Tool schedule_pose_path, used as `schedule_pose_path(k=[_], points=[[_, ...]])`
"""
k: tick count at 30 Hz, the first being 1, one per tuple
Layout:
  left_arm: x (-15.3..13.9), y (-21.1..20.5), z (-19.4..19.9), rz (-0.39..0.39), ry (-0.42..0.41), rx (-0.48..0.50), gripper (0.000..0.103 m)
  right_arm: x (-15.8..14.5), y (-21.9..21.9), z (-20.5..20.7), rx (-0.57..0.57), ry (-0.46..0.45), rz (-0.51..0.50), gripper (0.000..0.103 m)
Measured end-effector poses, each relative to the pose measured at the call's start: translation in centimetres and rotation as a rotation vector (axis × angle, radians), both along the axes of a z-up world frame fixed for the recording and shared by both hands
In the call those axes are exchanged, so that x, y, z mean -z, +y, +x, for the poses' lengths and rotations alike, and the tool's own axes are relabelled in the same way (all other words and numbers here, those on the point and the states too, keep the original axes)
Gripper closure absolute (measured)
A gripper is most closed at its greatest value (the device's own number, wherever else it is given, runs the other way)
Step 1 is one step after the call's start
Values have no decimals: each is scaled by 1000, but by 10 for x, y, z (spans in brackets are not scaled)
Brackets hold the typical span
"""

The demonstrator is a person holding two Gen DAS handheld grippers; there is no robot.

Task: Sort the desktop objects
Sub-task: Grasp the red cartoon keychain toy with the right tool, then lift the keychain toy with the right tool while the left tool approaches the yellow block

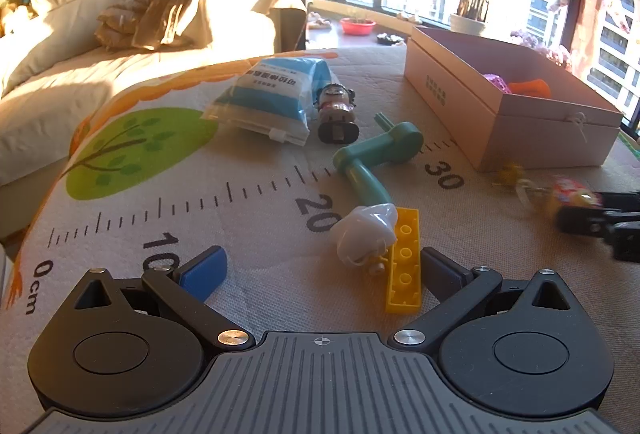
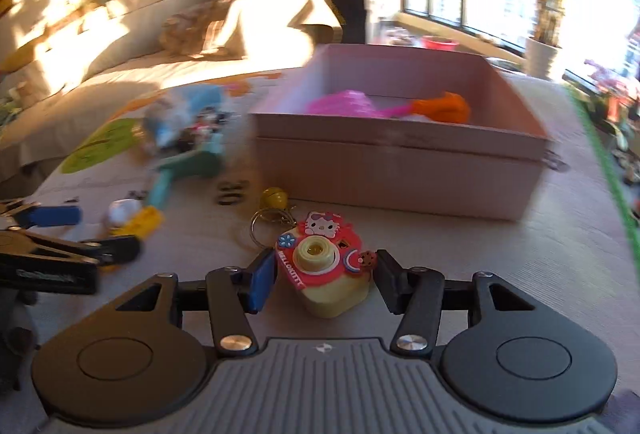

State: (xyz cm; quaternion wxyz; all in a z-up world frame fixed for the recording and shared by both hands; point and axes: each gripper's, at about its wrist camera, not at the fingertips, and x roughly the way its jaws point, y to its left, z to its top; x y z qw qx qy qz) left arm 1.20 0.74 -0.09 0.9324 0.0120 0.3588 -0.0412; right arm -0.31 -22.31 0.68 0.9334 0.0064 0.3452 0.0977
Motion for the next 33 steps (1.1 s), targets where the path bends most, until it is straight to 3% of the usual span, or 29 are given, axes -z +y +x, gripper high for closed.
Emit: schedule_pose_path(k=[6,10,16,21,25,29,33], points=[[-1,3,-1,-31,-8,-3,0,8,-28,-10,114,-29,-7,47],[-1,1,-1,-7,-4,-3,0,10,-24,-9,103,-40,-11,40],[-4,-5,-5,1,-22,27,0,8,-27,-11,102,-45,9,37],[-12,-16,-25,-98,-71,219,0,8,-26,-11,103,-47,7,33],[-16,-31,-38,-114,-97,353,0,8,-26,-11,105,-48,8,31],[-15,-34,-28,-21,-101,206,0,8,-26,-11,107,-48,9,31],[-12,-12,-1,-67,-5,60,1,9,-26,-11,107,-47,12,30]])
